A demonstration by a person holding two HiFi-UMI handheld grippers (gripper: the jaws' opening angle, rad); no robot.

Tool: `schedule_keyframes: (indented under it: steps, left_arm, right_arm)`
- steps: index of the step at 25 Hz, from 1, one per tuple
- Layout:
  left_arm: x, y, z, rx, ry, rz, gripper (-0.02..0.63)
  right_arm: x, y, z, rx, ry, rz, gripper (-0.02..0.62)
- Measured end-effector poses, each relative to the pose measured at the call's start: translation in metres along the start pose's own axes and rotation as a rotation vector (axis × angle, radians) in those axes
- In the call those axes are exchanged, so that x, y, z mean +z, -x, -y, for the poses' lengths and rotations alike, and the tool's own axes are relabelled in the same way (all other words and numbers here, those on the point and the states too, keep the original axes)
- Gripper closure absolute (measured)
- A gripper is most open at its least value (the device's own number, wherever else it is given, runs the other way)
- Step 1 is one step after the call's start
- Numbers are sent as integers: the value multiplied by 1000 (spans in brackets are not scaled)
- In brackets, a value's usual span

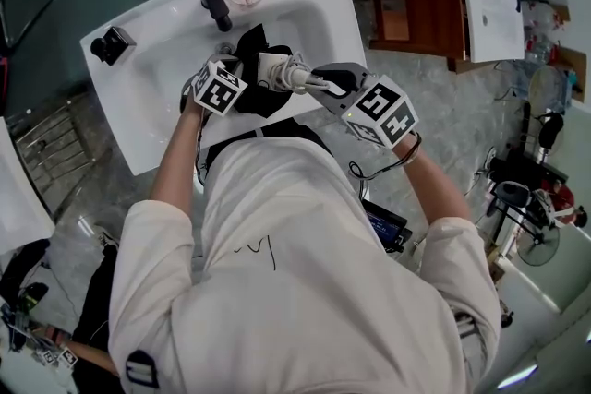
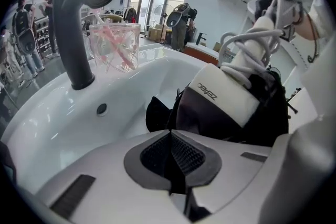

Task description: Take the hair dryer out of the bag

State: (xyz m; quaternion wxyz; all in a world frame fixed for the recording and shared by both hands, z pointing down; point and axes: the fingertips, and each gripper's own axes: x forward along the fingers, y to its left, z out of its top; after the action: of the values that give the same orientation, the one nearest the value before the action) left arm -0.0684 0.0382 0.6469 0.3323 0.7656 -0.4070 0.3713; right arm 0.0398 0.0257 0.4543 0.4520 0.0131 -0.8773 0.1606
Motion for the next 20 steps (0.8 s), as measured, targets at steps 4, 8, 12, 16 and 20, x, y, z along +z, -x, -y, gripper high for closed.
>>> schedule_keyframes:
  steps: [4, 8, 12, 16, 20]
  left_arm:
    - [-5, 9, 5, 7, -38, 2, 583]
    - [-8, 17, 11, 47, -115, -12, 583]
    - [-8, 28, 19, 45, -154, -10, 581]
    - [7, 50, 33, 20, -199, 40, 437]
    - [26, 55, 56, -37, -305, 67, 383]
  right_arm:
    - [-13, 2, 26, 38, -298, 103, 499]
    - [-27, -5, 40, 47, -472, 156, 499]
    - [-34, -14, 45, 22, -508, 163, 499]
    - [-38, -25, 52, -1, -606, 168, 499]
    - [-37, -33, 60, -30, -698, 188, 499]
